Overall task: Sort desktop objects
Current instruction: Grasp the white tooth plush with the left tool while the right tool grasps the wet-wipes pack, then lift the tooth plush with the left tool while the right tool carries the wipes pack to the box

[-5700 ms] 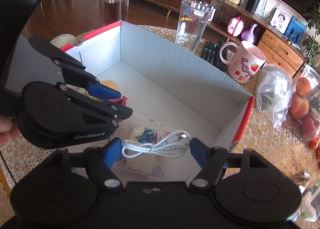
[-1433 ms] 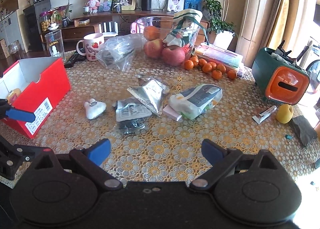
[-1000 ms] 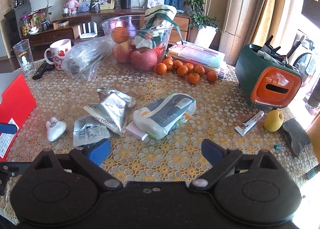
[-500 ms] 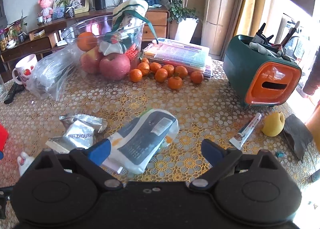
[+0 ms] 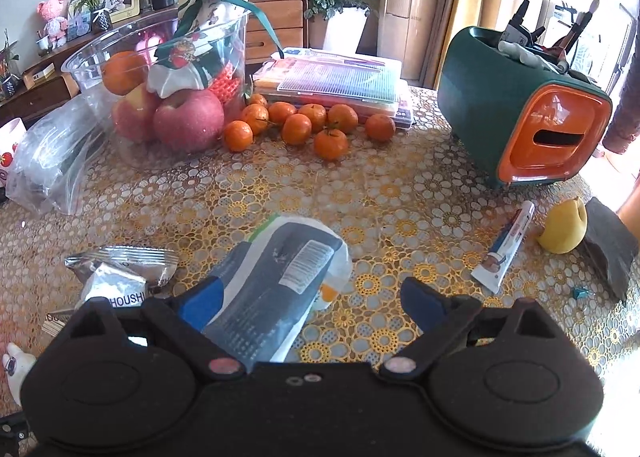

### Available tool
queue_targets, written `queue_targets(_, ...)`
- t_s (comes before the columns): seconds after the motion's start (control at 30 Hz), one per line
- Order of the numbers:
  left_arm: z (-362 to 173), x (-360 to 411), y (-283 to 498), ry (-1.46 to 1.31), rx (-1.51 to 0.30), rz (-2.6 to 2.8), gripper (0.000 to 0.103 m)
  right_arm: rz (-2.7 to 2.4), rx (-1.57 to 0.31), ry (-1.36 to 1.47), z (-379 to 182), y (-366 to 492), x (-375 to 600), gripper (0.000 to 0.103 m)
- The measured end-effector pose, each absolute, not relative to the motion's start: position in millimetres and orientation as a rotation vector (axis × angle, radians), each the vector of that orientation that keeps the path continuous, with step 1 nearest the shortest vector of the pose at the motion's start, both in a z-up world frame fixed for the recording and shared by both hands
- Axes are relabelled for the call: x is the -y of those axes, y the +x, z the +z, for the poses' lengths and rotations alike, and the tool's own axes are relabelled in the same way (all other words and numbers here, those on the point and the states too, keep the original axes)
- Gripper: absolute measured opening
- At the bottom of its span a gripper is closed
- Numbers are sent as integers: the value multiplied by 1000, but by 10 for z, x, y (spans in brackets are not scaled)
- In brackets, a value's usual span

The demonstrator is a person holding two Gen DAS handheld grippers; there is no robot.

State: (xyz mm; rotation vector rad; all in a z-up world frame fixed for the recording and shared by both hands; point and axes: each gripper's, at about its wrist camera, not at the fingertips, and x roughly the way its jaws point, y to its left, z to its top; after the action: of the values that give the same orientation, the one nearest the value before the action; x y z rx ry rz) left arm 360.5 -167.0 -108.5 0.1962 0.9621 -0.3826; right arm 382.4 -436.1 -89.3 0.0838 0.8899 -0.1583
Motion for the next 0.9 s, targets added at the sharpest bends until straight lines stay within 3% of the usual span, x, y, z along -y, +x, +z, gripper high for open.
queue_targets(0.07, -1100, 1665, 3610, 193, -963, -386, 101, -164, -899, 94, -930, 3859, 4375, 93)
queue_targets(0.2, -1139, 1660, 3623, 171, -978, -401, 87, -169, -914, 125, -998, 3890, 4391, 89)
queue_targets(0.23, -1149, 1660, 3621, 169, -980, -403, 85, -165, -915, 129, -1010, 3888, 4389, 85)
queue_targets(0.27, -1158, 1662, 3619, 168, -980, -406, 80, -159, -918, 133, -1022, 3891, 4382, 76)
queue_targets(0.47, -1160, 1666, 3605, 180, -963, -413, 58, -152, -918, 133, -1023, 3875, 4352, 61)
queue_targets(0.63, -1148, 1659, 3588, 180, -957, -417, 55, -168, -908, 122, -981, 3853, 4330, 48)
queue_targets(0.7, -1131, 1659, 3564, 174, -952, -423, 54, -172, -900, 115, -952, 3829, 4321, 36)
queue_targets(0.73, -1121, 1659, 3553, 168, -950, -428, 53, -174, -897, 109, -935, 3815, 4315, 25)
queue_targets(0.9, -1052, 1671, 3470, 157, -942, -438, 52, -170, -891, 88, -843, 3737, 4288, 16)
